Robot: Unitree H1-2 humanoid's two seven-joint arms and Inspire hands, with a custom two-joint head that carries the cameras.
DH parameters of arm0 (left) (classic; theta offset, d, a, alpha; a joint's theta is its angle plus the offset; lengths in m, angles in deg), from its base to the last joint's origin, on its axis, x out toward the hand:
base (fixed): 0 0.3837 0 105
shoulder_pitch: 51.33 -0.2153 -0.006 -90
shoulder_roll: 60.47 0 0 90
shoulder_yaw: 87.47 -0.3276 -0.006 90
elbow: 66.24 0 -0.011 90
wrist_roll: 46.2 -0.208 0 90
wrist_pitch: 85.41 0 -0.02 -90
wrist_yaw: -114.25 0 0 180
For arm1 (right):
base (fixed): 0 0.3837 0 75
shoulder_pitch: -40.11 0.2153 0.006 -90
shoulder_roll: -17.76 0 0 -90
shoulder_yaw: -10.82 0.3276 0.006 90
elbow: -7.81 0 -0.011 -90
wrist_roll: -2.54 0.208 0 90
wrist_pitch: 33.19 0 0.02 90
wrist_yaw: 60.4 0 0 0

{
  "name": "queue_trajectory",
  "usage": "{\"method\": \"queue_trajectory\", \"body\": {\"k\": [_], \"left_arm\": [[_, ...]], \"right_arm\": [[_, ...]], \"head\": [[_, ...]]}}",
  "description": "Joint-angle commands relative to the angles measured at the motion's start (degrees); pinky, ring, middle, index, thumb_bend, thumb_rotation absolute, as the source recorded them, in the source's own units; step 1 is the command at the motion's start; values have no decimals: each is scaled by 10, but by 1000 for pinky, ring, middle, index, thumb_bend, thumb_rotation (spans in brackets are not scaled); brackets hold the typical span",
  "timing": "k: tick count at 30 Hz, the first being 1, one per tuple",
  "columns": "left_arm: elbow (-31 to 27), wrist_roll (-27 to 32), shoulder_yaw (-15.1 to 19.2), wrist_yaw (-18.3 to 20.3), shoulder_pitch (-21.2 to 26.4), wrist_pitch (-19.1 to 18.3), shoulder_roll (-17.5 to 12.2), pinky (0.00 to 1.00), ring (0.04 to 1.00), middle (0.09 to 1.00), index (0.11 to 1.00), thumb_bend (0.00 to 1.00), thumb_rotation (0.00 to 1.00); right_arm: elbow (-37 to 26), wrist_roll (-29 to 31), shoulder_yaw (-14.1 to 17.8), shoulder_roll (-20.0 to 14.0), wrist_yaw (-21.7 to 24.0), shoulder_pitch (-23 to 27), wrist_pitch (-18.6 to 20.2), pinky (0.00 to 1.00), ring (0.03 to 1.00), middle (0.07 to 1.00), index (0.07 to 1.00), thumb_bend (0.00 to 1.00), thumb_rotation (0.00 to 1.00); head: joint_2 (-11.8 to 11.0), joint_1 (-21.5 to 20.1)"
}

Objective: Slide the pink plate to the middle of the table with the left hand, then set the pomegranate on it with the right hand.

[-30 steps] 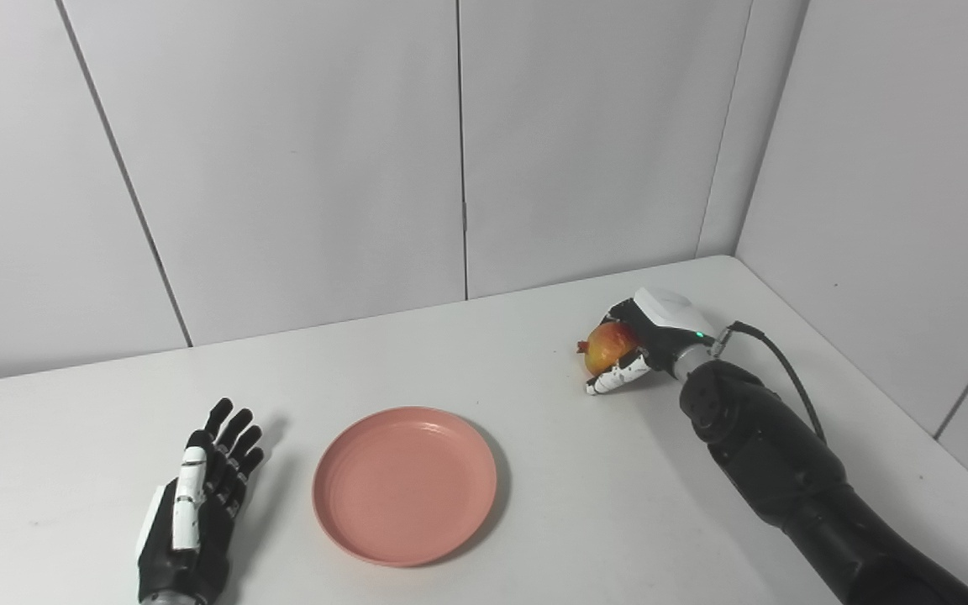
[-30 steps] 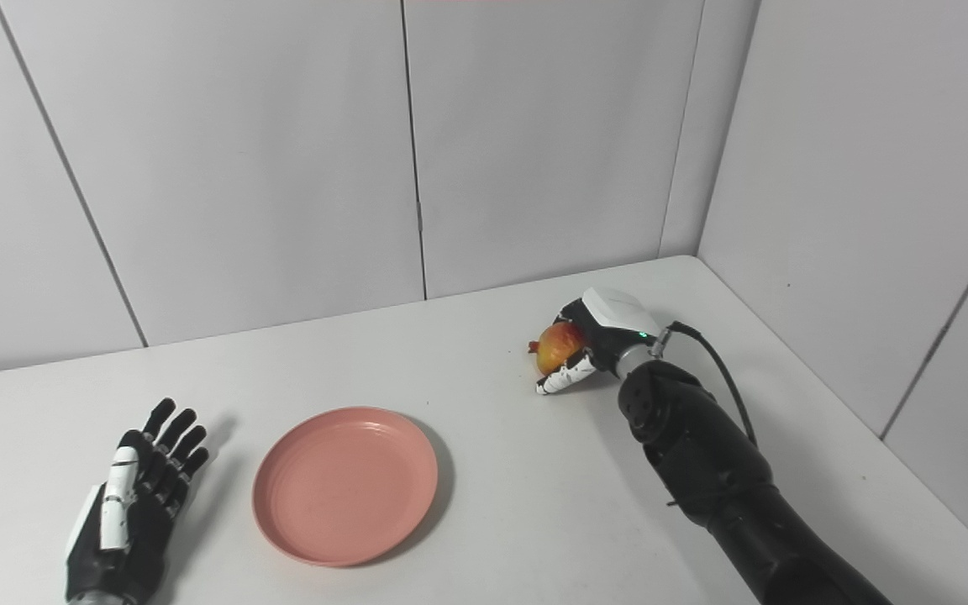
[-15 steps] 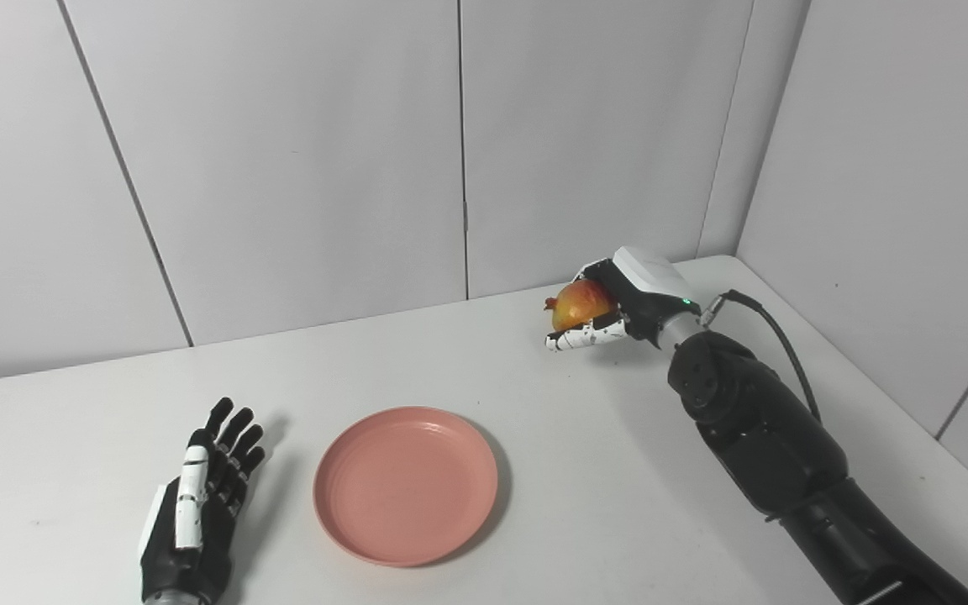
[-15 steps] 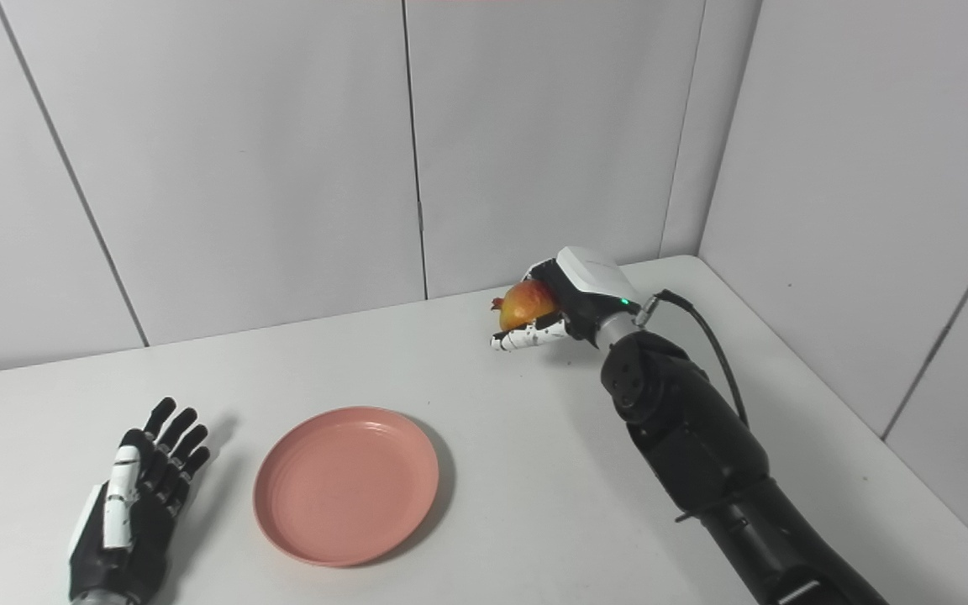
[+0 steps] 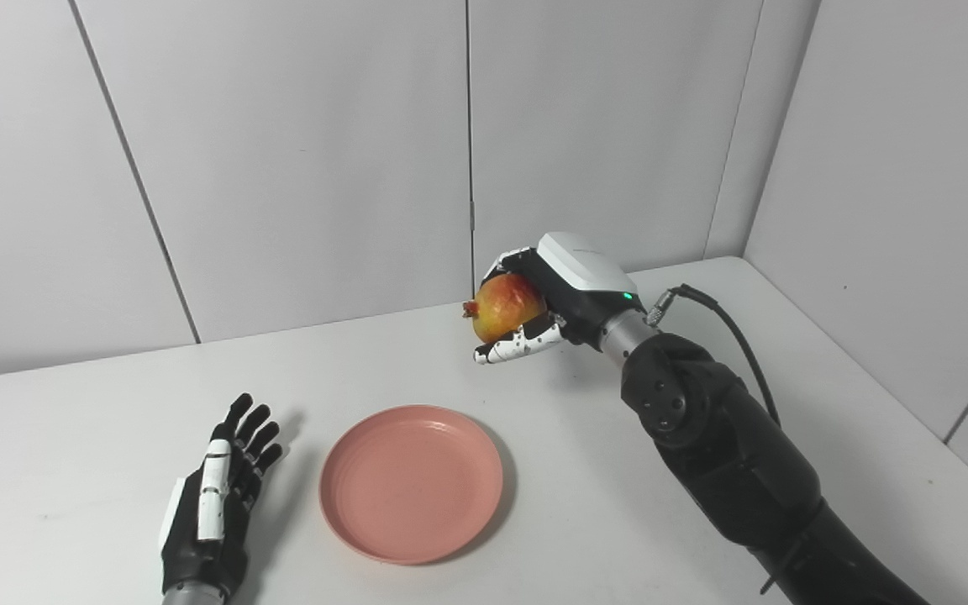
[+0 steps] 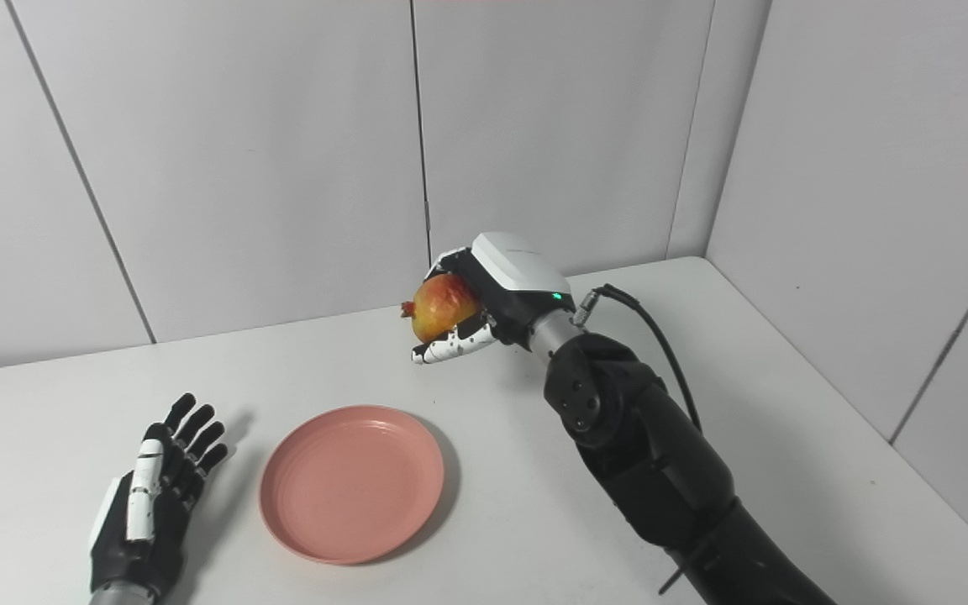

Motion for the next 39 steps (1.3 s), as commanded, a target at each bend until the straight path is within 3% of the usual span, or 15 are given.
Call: {"method": "queue_trajectory", "body": {"k": [1, 6, 9, 12, 13, 14, 15, 19, 27, 28, 29, 32, 33, 35, 39], "left_arm": [[5, -11, -8, -11, -6, -28, 7, 915, 920, 929, 914, 392, 1000], [4, -20, -12, -25, -4, -30, 19, 900, 911, 920, 905, 403, 1000], [1, -24, -13, -33, -3, -34, 25, 899, 909, 916, 904, 408, 1000], [-3, -26, -12, -44, -2, -40, 36, 890, 902, 907, 897, 404, 1000], [-4, -28, -13, -46, -1, -40, 38, 887, 899, 904, 895, 400, 1000], [-4, -29, -14, -48, -1, -39, 39, 889, 901, 905, 896, 399, 1000], [-4, -32, -15, -49, -1, -37, 41, 890, 902, 906, 896, 398, 1000], [-8, -43, -19, -60, 1, -41, 48, 881, 902, 908, 898, 387, 1000], [-13, -48, -21, -71, 4, -47, 57, 877, 895, 897, 888, 387, 1000], [-13, -47, -22, -72, 4, -47, 57, 879, 895, 896, 888, 387, 1000], [-13, -47, -22, -72, 4, -46, 57, 882, 896, 898, 889, 387, 1000], [-16, -44, -21, -72, 4, -51, 59, 881, 896, 899, 889, 384, 1000], [-17, -43, -21, -72, 4, -52, 59, 884, 899, 901, 892, 383, 1000], [-17, -43, -21, -71, 5, -52, 59, 884, 898, 901, 892, 383, 1000], [-18, -44, -22, -69, 5, -53, 57, 883, 899, 901, 894, 391, 1000]], "right_arm": [[-23, 1, 0, 8, -7, 24, -21, 220, 286, 375, 432, 337, 177], [-21, -19, -33, 31, -3, 23, -29, 316, 368, 435, 512, 370, 254], [-12, -35, -55, 44, -9, 20, -40, 470, 531, 597, 636, 356, 312], [0, -34, -68, 62, -12, 12, -47, 535, 625, 689, 724, 354, 289], [9, -29, -70, 68, -17, 8, -56, 506, 598, 664, 716, 358, 260], [16, -26, -72, 72, -21, 5, -63, 352, 426, 501, 576, 370, 200], [24, -26, -76, 77, -26, 1, -70, 296, 368, 444, 521, 374, 175], [52, -24, -85, 93, -34, -11, -89, 244, 310, 382, 458, 370, 116], [104, -32, -97, 109, -59, -32, -115, 208, 279, 363, 437, 369, 146], [107, -34, -100, 109, -59, -34, -115, 227, 306, 394, 467, 367, 154], [109, -35, -101, 109, -59, -35, -115, 285, 380, 477, 553, 357, 196], [118, -31, -104, 107, -59, -42, -119, 321, 416, 508, 586, 351, 197], [122, -27, -104, 106, -59, -45, -124, 271, 352, 437, 513, 359, 138], [128, -22, -103, 105, -62, -49, -129, 228, 302, 385, 458, 367, 76], [132, -25, -104, 102, -66, -56, -132, 260, 341, 417, 477, 360, 84]], "head": [[1, 6], [11, 38], [14, 50], [20, 71], [20, 71], [23, 79], [25, 83], [31, 100], [39, 117], [41, 118], [41, 118], [43, 121], [43, 121], [43, 121], [48, 125]]}}
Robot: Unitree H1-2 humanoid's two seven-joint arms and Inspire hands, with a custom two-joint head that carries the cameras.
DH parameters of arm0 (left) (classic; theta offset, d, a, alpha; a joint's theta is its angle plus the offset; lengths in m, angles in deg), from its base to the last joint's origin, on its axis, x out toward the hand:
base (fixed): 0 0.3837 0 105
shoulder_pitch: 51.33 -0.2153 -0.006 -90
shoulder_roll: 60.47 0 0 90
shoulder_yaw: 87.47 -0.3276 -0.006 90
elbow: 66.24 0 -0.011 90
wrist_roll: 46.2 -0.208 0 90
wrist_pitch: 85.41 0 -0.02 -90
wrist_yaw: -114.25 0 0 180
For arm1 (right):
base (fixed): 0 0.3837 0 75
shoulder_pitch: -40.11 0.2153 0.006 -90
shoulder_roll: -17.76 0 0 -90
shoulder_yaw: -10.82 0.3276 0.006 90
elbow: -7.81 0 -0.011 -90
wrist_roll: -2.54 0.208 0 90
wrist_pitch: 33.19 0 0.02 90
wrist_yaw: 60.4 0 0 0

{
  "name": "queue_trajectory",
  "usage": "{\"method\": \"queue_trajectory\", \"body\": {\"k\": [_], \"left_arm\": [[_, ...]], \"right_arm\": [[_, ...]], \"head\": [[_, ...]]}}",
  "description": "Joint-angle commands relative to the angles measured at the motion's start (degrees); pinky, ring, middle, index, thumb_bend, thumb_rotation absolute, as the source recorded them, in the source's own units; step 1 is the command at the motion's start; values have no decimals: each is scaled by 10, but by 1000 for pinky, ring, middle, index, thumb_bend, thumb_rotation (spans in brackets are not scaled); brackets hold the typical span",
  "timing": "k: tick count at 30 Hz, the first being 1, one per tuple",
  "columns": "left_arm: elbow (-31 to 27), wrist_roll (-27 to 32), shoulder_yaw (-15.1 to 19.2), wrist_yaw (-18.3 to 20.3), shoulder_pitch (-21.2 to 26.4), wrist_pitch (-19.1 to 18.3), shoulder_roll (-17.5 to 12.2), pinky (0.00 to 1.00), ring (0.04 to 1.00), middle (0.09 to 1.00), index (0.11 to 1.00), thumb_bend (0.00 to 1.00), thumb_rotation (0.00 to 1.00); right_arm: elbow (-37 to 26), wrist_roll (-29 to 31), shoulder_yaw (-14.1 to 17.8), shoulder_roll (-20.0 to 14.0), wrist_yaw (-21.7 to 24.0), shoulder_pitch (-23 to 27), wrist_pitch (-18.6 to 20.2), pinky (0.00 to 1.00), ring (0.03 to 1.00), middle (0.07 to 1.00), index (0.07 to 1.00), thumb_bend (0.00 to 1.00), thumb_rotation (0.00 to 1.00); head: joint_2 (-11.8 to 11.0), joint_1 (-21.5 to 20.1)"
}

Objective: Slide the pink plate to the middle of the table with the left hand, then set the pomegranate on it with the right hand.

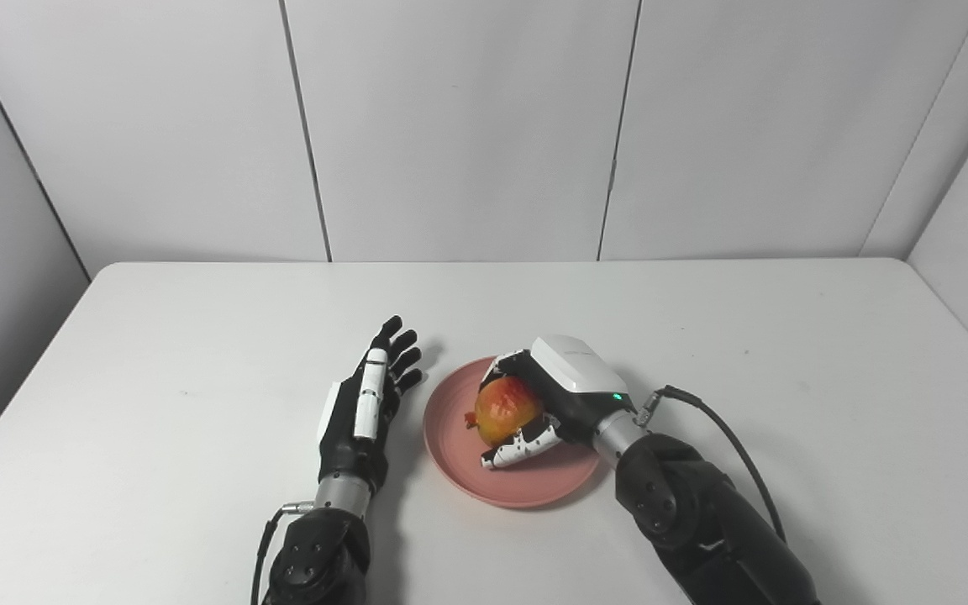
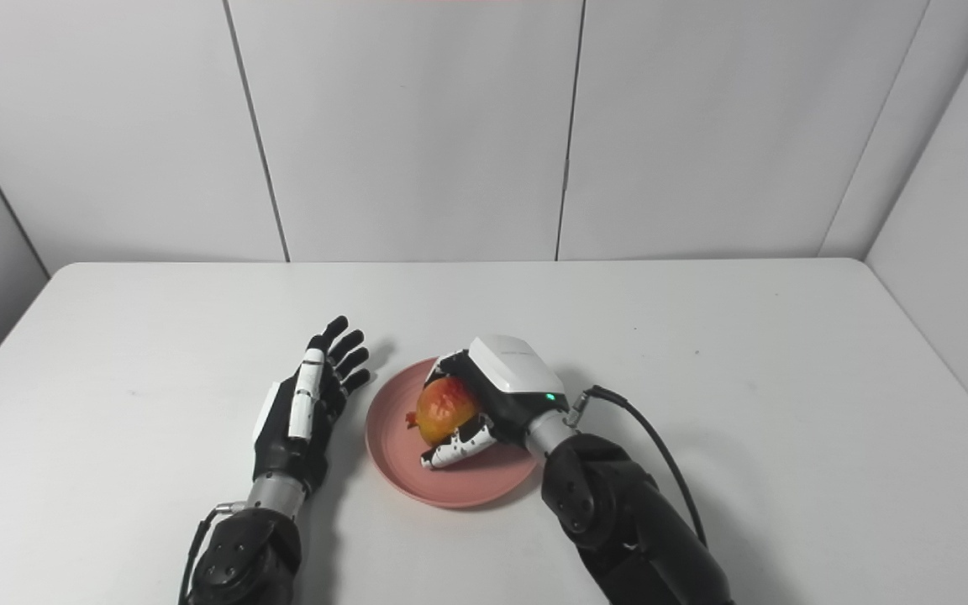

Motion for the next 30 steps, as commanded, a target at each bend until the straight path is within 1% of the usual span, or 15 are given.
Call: {"method": "queue_trajectory", "body": {"k": [1, 4, 8, 9, 11, 13, 15, 17, 20, 22, 23, 25, 26, 27, 30], "left_arm": [[0, 1, -3, 1, 4, -24, 3, 886, 900, 902, 894, 392, 1000], [0, 3, -2, 3, 5, -25, 3, 895, 905, 907, 896, 395, 1000], [0, 2, -3, 1, 6, -28, 4, 892, 902, 904, 893, 394, 1000], [0, 2, -3, 1, 6, -28, 4, 893, 903, 906, 894, 399, 1000], [0, 3, -3, 2, 6, -27, 4, 891, 902, 905, 893, 400, 1000], [1, 2, -3, 3, 6, -25, 3, 891, 902, 906, 893, 398, 1000], [1, 1, -4, 3, 6, -24, 3, 888, 899, 903, 891, 397, 1000], [0, 0, -4, 1, 6, -27, 3, 888, 899, 902, 890, 397, 1000], [-2, 0, -4, 0, 6, -29, 3, 887, 898, 902, 889, 397, 1000], [-2, -2, -5, -1, 6, -29, 2, 882, 896, 901, 887, 398, 1000], [-2, -3, -5, 0, 6, -28, 2, 881, 897, 901, 888, 402, 1000], [0, -2, -5, 2, 6, -25, 1, 882, 897, 902, 889, 405, 1000], [0, -1, -5, 3, 6, -24, 0, 885, 899, 904, 892, 404, 1000], [0, 0, -5, 3, 6, -24, 0, 886, 900, 905, 892, 404, 1000], [-1, -2, -5, 1, 5, -24, 1, 879, 895, 899, 888, 401, 1000]], "right_arm": [[-5, -3, 4, -4, -11, 8, -21, 270, 352, 427, 492, 360, 97], [-3, -7, 2, -6, -12, 4, -20, 300, 385, 458, 516, 358, 124], [-5, -10, -2, -11, -8, 0, -17, 296, 382, 461, 519, 356, 149], [-8, -11, -3, -13, -4, 0, -15, 351, 445, 526, 579, 352, 167], [-12, -11, -4, -15, 0, -2, -13, 387, 481, 560, 612, 353, 174], [-14, -11, -4, -17, -2, -3, -14, 376, 456, 522, 575, 370, 172], [-15, -13, -5, -19, -6, -4, -19, 368, 443, 502, 567, 408, 220], [-15, -13, -3, -20, -16, -7, -27, 360, 434, 494, 555, 426, 242], [-12, -9, 3, -19, -35, -11, -43, 361, 437, 502, 549, 485, 278], [-13, -9, 5, -20, -40, -12, -49, 409, 488, 549, 578, 543, 337], [-15, -13, 4, -22, -42, -12, -50, 472, 558, 612, 619, 591, 391], [-18, -17, 5, -23, -45, -13, -54, 506, 594, 644, 641, 616, 417], [-20, -18, 6, -24, -46, -13, -55, 539, 630, 681, 673, 657, 442], [-23, -17, 8, -23, -48, -15, -56, 550, 643, 694, 684, 671, 450], [-31, -12, 15, -20, -50, -17, -57, 582, 691, 760, 778, 755, 505]], "head": [[0, 1], [1, 1], [2, 2], [2, 2], [3, 2], [3, 2], [4, 1], [4, 1], [4, 1], [4, 1], [4, 1], [5, 0], [5, 0], [5, 0], [5, -2]]}}
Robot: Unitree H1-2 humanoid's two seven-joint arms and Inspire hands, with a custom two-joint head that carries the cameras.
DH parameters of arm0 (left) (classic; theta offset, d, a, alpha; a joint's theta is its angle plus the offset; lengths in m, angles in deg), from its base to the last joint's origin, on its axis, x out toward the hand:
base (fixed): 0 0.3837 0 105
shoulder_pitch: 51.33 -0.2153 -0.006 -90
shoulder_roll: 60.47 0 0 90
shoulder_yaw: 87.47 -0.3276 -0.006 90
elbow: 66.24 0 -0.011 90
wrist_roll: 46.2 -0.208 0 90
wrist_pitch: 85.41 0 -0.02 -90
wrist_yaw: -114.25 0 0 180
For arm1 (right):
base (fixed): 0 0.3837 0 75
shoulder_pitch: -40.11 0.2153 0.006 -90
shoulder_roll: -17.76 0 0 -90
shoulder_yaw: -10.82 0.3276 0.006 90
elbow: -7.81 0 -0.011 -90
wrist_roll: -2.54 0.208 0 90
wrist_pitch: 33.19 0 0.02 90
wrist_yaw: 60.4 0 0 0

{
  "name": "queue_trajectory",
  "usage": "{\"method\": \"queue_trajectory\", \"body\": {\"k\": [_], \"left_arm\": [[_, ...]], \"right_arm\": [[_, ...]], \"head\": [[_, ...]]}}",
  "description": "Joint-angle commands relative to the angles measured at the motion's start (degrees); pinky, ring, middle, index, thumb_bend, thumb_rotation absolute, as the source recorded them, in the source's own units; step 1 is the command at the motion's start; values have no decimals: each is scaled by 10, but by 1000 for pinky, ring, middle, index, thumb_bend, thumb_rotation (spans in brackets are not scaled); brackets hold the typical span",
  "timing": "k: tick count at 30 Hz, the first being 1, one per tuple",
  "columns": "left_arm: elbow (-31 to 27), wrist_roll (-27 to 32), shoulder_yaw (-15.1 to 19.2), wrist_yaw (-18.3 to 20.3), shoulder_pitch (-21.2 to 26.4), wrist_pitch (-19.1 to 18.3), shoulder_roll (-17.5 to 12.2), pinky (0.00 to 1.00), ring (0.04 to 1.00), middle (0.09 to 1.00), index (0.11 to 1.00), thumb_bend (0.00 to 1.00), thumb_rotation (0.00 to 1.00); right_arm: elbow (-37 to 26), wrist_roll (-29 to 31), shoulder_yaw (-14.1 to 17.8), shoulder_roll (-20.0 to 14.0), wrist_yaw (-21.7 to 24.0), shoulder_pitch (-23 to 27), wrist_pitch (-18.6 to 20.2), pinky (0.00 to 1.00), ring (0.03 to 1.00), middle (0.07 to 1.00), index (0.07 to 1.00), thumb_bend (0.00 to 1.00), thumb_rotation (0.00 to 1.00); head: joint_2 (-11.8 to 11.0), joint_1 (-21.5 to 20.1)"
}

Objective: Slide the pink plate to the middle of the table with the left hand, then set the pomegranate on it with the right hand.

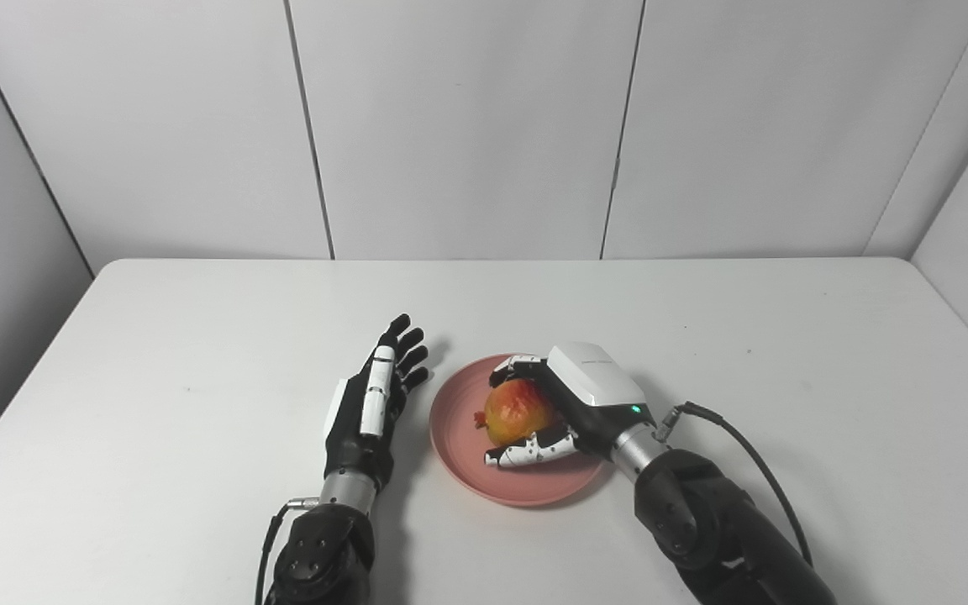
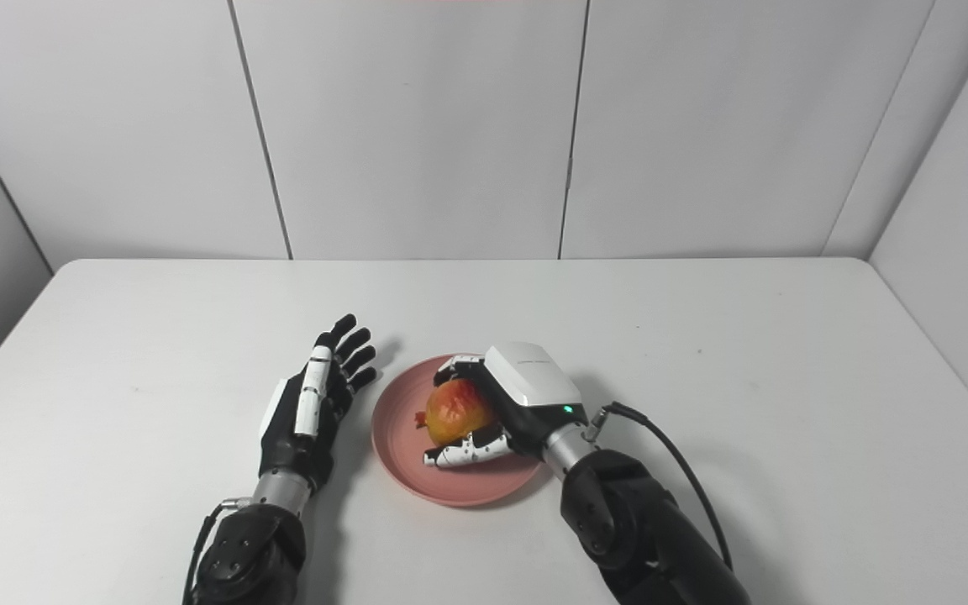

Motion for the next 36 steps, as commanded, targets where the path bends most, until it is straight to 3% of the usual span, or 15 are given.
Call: {"method": "queue_trajectory", "body": {"k": [1, 11, 19, 25, 30, 32, 34, 36], "left_arm": [[0, -2, -1, -1, 4, -18, 1, 878, 894, 898, 886, 400, 1000], [-1, 2, 2, -1, 4, -22, 1, 877, 892, 893, 882, 393, 1000], [-3, 2, 4, -4, 4, -27, 2, 870, 889, 891, 883, 397, 1000], [-1, 4, 5, 0, 4, -24, 0, 870, 889, 895, 888, 396, 1000], [0, 3, 5, 0, 3, -22, -1, 871, 889, 895, 890, 394, 1000], [1, 3, 4, 2, 3, -21, -3, 876, 893, 899, 894, 396, 1000], [1, 0, 3, 2, 3, -18, -4, 880, 895, 900, 895, 394, 1000], [3, -9, -2, 5, 2, -9, -10, 895, 912, 915, 912, 380, 1000]], "right_arm": [[-21, 2, 12, 0, -15, 10, -22, 598, 709, 776, 797, 776, 514], [-39, -10, 24, -1, -49, 9, -47, 867, 916, 930, 951, 943, 661], [-52, -15, 38, -4, -67, 12, -61, 935, 981, 997, 1000, 1000, 765], [-70, -9, 60, 2, -96, 3, -67, 893, 976, 1000, 1000, 1000, 766], [-90, 60, 110, 30, -107, -25, -55, 819, 938, 1000, 1000, 992, 861], [-96, 104, 137, 45, -106, -37, -51, 816, 932, 995, 1000, 927, 944], [-101, 159, 165, 58, -94, -48, -43, 847, 938, 988, 995, 870, 986], [-97, 256, 202, 76, -69, -61, -32, 941, 981, 995, 991, 798, 998]], "head": [[0, 0], [-2, -4], [-4, -4], [-4, -5], [-5, -5], [-5, -6], [-6, -7], [-8, -8]]}}
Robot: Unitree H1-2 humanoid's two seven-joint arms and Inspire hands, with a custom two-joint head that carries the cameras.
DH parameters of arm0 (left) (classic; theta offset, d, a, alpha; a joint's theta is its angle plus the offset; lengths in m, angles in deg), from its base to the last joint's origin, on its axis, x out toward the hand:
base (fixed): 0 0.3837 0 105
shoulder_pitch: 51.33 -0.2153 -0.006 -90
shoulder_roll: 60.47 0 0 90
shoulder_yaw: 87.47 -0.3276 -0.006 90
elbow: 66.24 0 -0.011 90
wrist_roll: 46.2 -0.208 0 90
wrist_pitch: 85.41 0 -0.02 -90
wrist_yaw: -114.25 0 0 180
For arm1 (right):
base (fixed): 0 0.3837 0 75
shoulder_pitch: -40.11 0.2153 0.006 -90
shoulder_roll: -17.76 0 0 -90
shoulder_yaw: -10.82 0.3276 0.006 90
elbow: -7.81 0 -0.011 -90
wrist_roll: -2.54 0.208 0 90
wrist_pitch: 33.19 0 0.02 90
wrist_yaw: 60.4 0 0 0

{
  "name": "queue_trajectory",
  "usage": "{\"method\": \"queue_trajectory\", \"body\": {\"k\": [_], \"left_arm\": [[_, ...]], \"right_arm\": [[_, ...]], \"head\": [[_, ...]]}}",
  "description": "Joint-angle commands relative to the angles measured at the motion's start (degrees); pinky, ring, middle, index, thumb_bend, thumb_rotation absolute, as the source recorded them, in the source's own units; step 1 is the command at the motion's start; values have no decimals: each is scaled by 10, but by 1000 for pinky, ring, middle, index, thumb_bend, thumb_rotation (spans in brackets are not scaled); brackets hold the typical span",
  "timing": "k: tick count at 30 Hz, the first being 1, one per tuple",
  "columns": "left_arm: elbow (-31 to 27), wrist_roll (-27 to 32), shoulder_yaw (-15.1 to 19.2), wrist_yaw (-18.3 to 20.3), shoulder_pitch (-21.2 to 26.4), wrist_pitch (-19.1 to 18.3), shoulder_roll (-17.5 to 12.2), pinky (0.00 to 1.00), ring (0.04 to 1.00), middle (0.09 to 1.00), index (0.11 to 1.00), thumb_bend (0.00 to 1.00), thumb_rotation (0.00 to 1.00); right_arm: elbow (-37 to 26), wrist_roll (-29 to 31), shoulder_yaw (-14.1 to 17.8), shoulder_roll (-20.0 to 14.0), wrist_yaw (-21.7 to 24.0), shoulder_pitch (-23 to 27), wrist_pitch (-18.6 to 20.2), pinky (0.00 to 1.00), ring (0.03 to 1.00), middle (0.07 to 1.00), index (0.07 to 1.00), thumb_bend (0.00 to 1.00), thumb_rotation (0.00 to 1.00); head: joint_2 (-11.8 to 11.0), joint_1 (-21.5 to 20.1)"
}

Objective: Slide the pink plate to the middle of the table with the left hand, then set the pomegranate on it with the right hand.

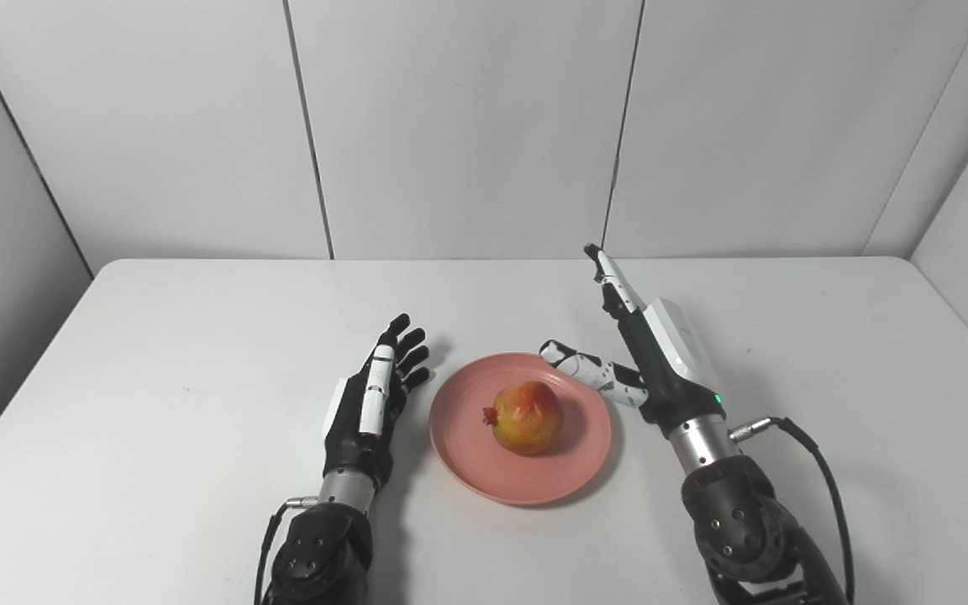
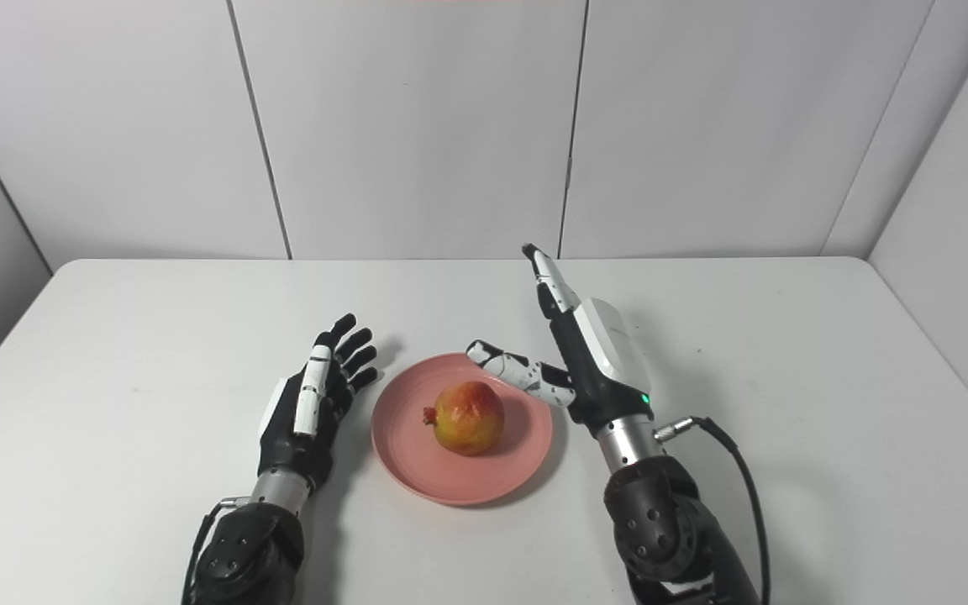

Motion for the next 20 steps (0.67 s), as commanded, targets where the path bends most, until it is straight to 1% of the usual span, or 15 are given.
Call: {"method": "queue_trajectory", "body": {"k": [1, 2, 4, 5, 6, 7, 8, 9, 11, 12, 15, 20], "left_arm": [[5, -16, -8, 3, 0, 1, -10, 922, 936, 940, 936, 379, 1000], [5, -22, -12, 3, -1, 6, -13, 943, 955, 961, 954, 381, 1000], [5, -28, -17, 3, -2, 13, -17, 952, 963, 971, 964, 382, 1000], [2, -32, -19, 3, -4, 14, -19, 962, 973, 982, 975, 379, 1000], [0, -34, -20, 3, -5, 14, -20, 966, 977, 988, 980, 378, 1000], [-3, -37, -21, 3, -8, 18, -21, 967, 978, 988, 980, 378, 1000], [-5, -39, -22, 3, -10, 20, -22, 976, 985, 994, 987, 375, 1000], [-7, -40, -23, 3, -11, 23, -24, 982, 989, 998, 992, 373, 1000], [-13, -42, -22, 3, -17, 24, -25, 986, 991, 1000, 991, 367, 1000], [-17, -41, -22, 4, -20, 24, -25, 995, 994, 1000, 992, 368, 1000], [-32, -38, -24, 9, -34, 23, -28, 999, 997, 1000, 996, 369, 1000], [-67, -32, -25, 10, -58, 0, -24, 1000, 992, 996, 991, 366, 1000]], "right_arm": [[-15, 102, 41, 15, 22, 5, 17, 971, 994, 999, 993, 761, 1000], [-14, 130, 54, 21, 30, 0, 34, 989, 998, 1000, 993, 720, 1000], [-12, 163, 69, 28, 40, -5, 47, 996, 1000, 1000, 998, 659, 1000], [-6, 182, 77, 33, 40, -10, 46, 1000, 1000, 1000, 1000, 542, 1000], [-1, 195, 82, 36, 40, -13, 44, 1000, 1000, 1000, 1000, 477, 1000], [9, 219, 92, 43, 40, -20, 39, 1000, 1000, 1000, 1000, 470, 1000], [16, 236, 99, 47, 41, -26, 35, 1000, 1000, 1000, 1000, 417, 1000], [22, 246, 102, 50, 41, -30, 31, 1000, 1000, 1000, 1000, 384, 1000], [33, 259, 106, 55, 39, -39, 16, 1000, 1000, 1000, 1000, 362, 1000], [36, 261, 107, 58, 36, -42, 11, 1000, 1000, 1000, 1000, 335, 1000], [45, 265, 107, 55, 36, -49, -12, 1000, 1000, 1000, 1000, 318, 1000], [54, 277, 106, 51, 43, -56, -35, 1000, 1000, 1000, 999, 301, 1000]], "head": [[-1, 0], [-1, 0], [-1, 1], [-1, 2], [-1, 2], [-2, 2], [-2, 2], [-3, 1], [-4, 0], [-4, 0], [-5, 4], [-3, 12]]}}
